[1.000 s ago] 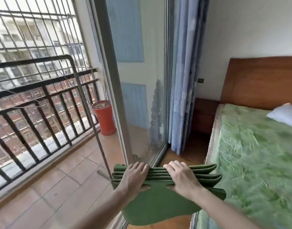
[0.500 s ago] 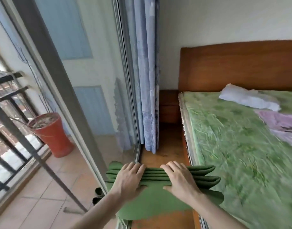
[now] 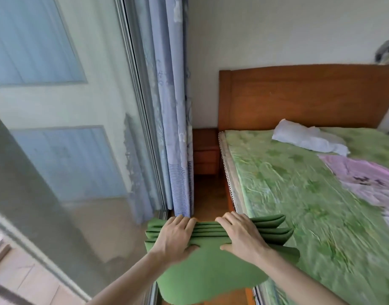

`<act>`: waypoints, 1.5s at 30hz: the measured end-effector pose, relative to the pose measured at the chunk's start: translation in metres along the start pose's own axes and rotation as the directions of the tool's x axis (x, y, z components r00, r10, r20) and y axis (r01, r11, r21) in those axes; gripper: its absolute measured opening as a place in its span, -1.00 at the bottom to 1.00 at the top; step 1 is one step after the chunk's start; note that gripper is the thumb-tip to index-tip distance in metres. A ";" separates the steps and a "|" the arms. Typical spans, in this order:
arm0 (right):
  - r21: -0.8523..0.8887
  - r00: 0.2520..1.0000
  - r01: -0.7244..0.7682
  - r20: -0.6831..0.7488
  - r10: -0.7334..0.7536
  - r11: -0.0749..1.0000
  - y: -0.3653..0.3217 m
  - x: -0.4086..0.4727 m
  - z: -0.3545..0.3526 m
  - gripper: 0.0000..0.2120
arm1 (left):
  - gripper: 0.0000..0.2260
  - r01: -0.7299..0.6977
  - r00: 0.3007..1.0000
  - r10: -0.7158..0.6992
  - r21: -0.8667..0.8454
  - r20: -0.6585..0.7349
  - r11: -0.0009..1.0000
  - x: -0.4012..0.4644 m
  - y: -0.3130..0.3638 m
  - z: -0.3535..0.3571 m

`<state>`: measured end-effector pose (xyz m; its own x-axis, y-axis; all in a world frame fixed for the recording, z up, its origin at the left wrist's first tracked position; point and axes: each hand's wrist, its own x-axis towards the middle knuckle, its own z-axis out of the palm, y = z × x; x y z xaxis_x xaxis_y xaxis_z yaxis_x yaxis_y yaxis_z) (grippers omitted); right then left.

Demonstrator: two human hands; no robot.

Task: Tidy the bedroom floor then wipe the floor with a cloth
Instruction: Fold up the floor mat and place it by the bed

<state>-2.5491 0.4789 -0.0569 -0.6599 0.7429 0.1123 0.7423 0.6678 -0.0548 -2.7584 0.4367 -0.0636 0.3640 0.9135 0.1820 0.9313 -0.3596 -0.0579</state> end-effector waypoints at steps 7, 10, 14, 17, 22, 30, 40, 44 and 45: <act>0.003 1.000 -0.008 0.021 0.008 1.000 0.087 0.094 -0.006 -0.37 | -0.38 0.032 0.998 -0.032 0.006 0.055 0.999 0.119 -0.042 0.007; -0.008 1.000 0.000 0.005 0.000 1.000 0.118 0.132 -0.013 -0.38 | -0.41 0.059 0.998 -0.059 -0.013 0.037 0.998 0.164 -0.058 0.008; -0.030 1.000 -0.010 0.012 0.010 1.000 0.146 0.175 -0.007 -0.40 | -0.41 0.069 0.993 -0.065 -0.043 0.095 0.997 0.210 -0.087 0.020; -0.024 0.999 -0.024 0.033 0.025 0.999 0.166 0.214 0.002 -0.38 | -0.41 0.052 0.993 -0.047 -0.044 0.111 0.998 0.248 -0.114 0.033; -0.020 0.991 -0.093 0.095 0.095 0.995 0.194 0.281 0.023 -0.35 | -0.38 -0.009 0.986 0.018 -0.058 0.166 0.998 0.312 -0.169 0.061; -0.016 0.962 -0.245 0.124 0.245 0.969 0.241 0.388 0.023 -0.32 | -0.39 -0.130 0.976 0.141 -0.074 0.168 0.989 0.426 -0.255 0.080; 0.008 0.912 -0.386 0.155 0.380 0.922 0.299 0.452 0.033 -0.30 | -0.42 -0.240 0.949 0.255 -0.101 0.185 0.966 0.532 -0.293 0.110; 0.009 0.896 -0.393 0.229 0.380 0.920 0.332 0.478 0.048 -0.30 | -0.43 -0.210 0.942 0.243 -0.155 0.231 0.965 0.568 -0.299 0.136; 0.009 0.895 -0.388 0.242 0.374 0.922 0.342 0.486 0.052 -0.30 | -0.43 -0.205 0.938 0.241 -0.164 0.251 0.965 0.579 -0.301 0.143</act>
<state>-2.6217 1.0711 -0.0731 -0.3409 0.9264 -0.1597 0.9391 0.3278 -0.1032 -2.8265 1.1011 -0.0812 0.5692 0.8173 -0.0892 0.8222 -0.5652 0.0678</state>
